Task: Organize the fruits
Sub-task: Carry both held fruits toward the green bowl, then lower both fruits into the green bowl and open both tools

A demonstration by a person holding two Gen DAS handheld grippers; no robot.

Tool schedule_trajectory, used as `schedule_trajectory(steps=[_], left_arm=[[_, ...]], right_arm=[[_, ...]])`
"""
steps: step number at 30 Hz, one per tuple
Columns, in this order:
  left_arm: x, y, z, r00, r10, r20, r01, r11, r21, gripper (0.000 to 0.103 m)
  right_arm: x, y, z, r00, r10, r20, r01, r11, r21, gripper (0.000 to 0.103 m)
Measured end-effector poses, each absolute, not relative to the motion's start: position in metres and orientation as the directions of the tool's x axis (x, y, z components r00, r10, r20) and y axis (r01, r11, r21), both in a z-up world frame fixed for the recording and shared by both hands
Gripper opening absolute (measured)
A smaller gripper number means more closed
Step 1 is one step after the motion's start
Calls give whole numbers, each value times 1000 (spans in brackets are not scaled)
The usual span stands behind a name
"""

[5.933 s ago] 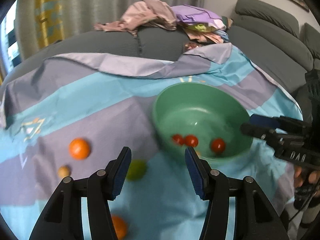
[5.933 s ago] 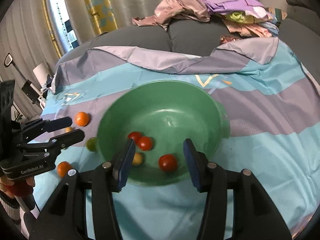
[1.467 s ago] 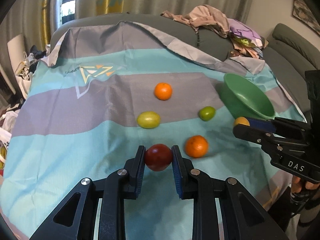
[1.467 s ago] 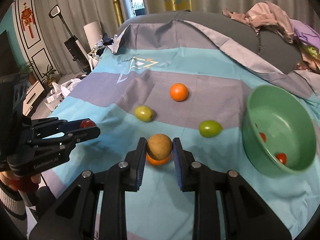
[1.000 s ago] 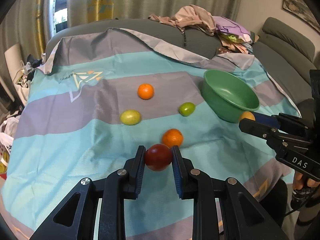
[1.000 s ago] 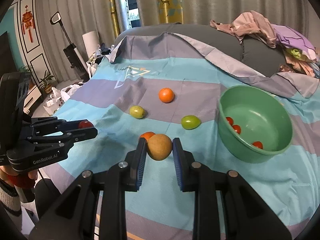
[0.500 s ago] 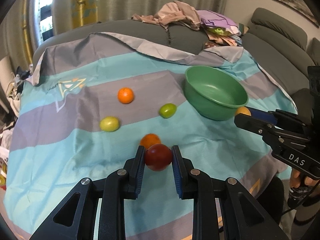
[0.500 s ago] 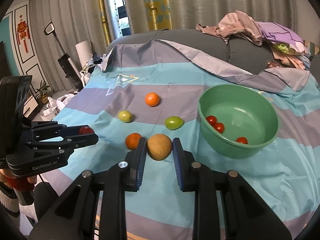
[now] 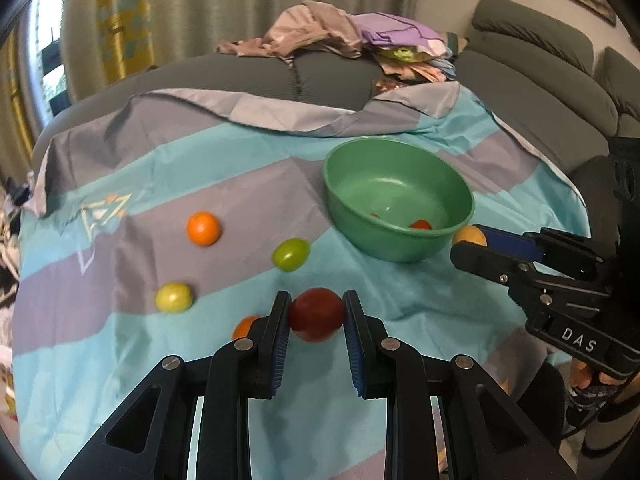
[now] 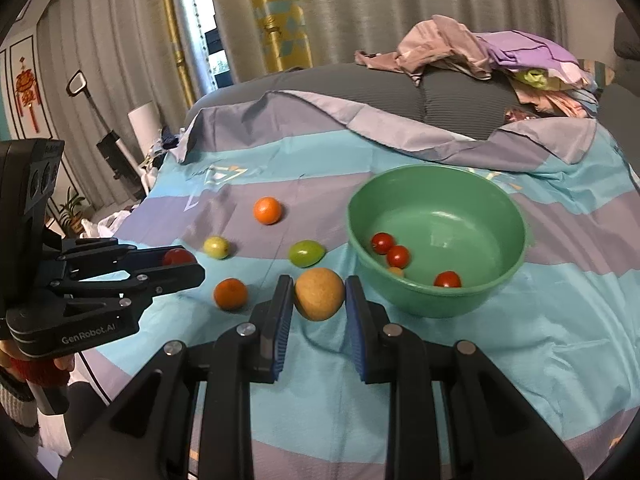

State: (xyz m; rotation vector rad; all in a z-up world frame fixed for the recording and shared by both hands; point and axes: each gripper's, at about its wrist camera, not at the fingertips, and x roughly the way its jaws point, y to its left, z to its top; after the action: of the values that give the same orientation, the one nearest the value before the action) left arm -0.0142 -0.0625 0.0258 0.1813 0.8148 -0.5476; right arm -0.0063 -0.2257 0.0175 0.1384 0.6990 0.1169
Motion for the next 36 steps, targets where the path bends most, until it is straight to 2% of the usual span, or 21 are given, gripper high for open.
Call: schedule_trajectory(steps=[8, 24, 36], left_arm=[[-1, -94, 29, 546, -416, -727, 583, 812, -27, 26], [37, -143, 29, 502, -482, -718, 640, 766, -66, 26], [60, -180, 13, 492, -455, -743, 654, 756, -30, 26]], right_arm=[[-2, -248, 15, 772, 124, -623, -18, 985, 174, 27], [14, -284, 16, 795, 55, -604, 63, 983, 172, 27], [31, -306, 8, 792, 30, -610, 101, 979, 179, 27]])
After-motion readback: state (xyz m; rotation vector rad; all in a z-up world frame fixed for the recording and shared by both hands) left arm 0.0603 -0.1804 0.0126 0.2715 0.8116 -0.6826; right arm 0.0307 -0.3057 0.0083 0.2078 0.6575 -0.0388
